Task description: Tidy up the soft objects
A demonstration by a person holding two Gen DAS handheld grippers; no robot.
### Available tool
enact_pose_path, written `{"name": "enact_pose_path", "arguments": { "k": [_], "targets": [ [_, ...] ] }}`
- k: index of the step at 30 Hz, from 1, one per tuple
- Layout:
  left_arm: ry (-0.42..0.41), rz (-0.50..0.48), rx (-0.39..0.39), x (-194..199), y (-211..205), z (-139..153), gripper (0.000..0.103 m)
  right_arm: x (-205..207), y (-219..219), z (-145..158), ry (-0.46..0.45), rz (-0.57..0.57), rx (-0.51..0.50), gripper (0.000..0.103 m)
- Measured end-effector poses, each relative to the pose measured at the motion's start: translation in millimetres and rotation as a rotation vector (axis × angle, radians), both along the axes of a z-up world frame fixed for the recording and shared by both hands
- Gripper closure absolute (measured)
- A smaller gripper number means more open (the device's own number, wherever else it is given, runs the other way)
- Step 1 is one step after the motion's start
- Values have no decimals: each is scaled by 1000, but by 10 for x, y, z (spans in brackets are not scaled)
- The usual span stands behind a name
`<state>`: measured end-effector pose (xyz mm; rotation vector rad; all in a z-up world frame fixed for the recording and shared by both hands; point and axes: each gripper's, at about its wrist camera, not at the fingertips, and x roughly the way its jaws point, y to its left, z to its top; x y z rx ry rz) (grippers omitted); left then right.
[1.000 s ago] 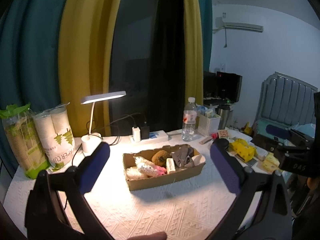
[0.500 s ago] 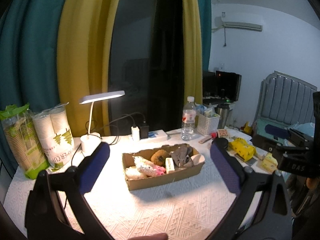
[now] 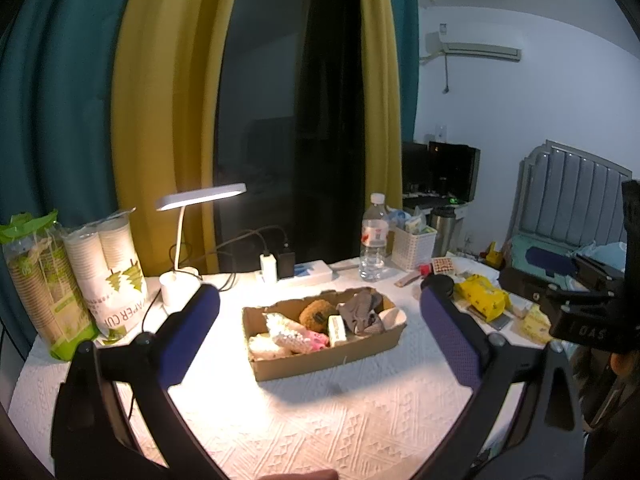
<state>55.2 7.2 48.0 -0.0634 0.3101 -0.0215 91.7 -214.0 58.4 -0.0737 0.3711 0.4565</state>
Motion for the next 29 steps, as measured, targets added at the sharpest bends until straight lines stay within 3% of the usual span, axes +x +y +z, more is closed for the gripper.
{"name": "enact_pose_path", "arguments": {
  "k": [29],
  "targets": [
    [39, -13, -12, 177, 15, -55, 2, 62, -5, -30, 14, 4, -11, 25]
  ]
}}
